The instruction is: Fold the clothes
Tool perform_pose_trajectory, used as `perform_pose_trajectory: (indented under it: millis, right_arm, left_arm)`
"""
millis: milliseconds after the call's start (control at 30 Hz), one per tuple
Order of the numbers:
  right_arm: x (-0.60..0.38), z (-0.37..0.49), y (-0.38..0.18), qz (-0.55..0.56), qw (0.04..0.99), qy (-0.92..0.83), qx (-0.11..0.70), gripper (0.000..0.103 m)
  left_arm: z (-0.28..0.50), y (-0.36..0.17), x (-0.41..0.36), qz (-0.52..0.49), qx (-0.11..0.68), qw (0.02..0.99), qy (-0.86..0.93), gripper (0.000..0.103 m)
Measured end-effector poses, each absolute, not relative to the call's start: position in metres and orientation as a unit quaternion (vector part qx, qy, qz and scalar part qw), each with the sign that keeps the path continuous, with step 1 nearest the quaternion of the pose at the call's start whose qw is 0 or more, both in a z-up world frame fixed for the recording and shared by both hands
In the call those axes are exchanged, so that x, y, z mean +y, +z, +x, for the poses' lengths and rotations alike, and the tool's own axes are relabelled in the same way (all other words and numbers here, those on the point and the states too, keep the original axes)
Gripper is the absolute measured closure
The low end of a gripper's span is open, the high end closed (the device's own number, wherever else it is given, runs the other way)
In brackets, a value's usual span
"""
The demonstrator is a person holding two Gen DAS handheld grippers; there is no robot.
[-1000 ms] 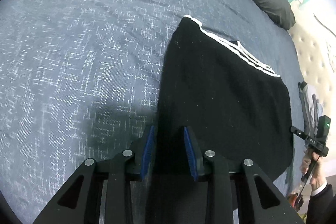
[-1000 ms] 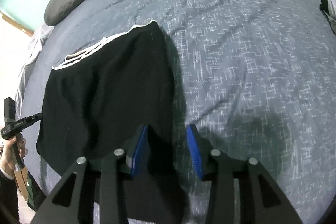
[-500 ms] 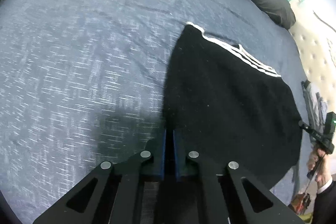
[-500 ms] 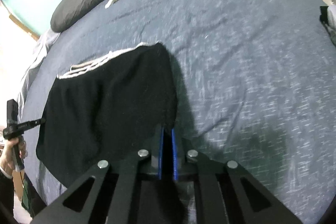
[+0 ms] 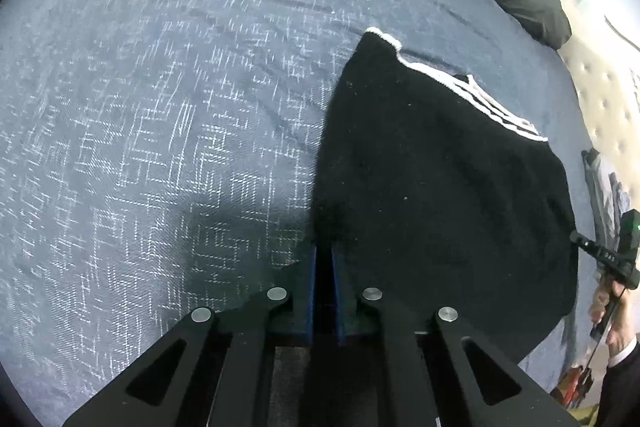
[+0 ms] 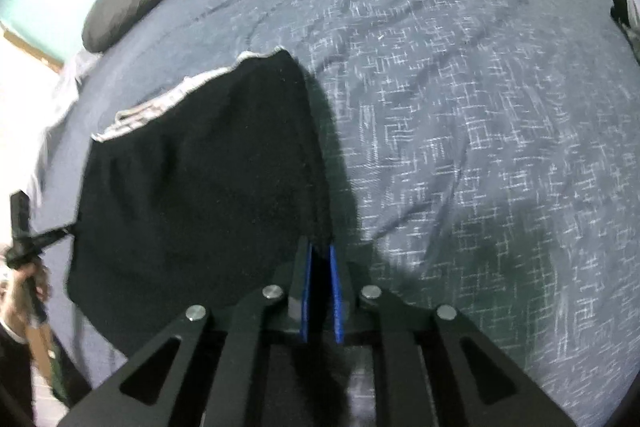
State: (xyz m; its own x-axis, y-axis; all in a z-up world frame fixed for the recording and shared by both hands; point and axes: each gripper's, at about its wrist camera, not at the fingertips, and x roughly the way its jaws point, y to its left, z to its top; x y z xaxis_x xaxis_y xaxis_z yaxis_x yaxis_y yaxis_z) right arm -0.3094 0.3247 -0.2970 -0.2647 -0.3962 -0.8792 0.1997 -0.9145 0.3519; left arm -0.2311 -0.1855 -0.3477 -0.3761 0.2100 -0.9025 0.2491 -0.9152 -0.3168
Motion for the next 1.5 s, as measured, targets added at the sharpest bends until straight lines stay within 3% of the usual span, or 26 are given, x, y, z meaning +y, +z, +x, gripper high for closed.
perform_pose_trajectory:
  millis: [67, 167, 267, 433, 933, 1033, 1133, 1200, 1500]
  right_arm:
    - [0.326, -0.31, -0.29, 0.56, 0.197, -0.799, -0.093, 0.093]
    - [0.323, -0.315, -0.283, 0.551, 0.199, -0.804, -0.098, 0.09]
    - [0.323, -0.324, -0.28, 0.55, 0.193, -0.805, -0.111, 0.089]
    - [0.324, -0.343, -0.273, 0.54, 0.186, -0.811, -0.125, 0.079]
    - [0.29, -0.393, -0.286, 0.537, 0.193, -0.816, -0.09, 0.079]
    - [0.284, -0.395, -0.29, 0.531, 0.198, -0.821, -0.072, 0.082]
    - [0.281, -0.394, -0.293, 0.526, 0.2, -0.825, -0.055, 0.092]
    - [0.281, -0.392, -0.291, 0.517, 0.201, -0.83, -0.052, 0.093]
    - [0.287, -0.385, -0.271, 0.473, 0.185, -0.861, -0.035, 0.095]
  left_arm:
    - [-0.232, -0.343, -0.188, 0.553, 0.207, 0.018, -0.807, 0.083]
    - [-0.235, -0.335, -0.195, 0.54, 0.223, 0.027, -0.811, 0.079]
    - [-0.245, -0.329, -0.198, 0.53, 0.223, 0.028, -0.817, 0.069]
    - [-0.269, -0.327, -0.199, 0.526, 0.219, 0.024, -0.822, 0.068]
    - [-0.315, -0.338, -0.195, 0.518, 0.205, 0.012, -0.83, 0.068]
    - [-0.317, -0.341, -0.195, 0.517, 0.202, 0.007, -0.832, 0.069]
    - [-0.317, -0.341, -0.193, 0.515, 0.193, 0.003, -0.835, 0.084]
    - [-0.316, -0.339, -0.192, 0.513, 0.182, 0.003, -0.839, 0.093]
    - [-0.312, -0.326, -0.198, 0.5, 0.181, 0.015, -0.847, 0.096]
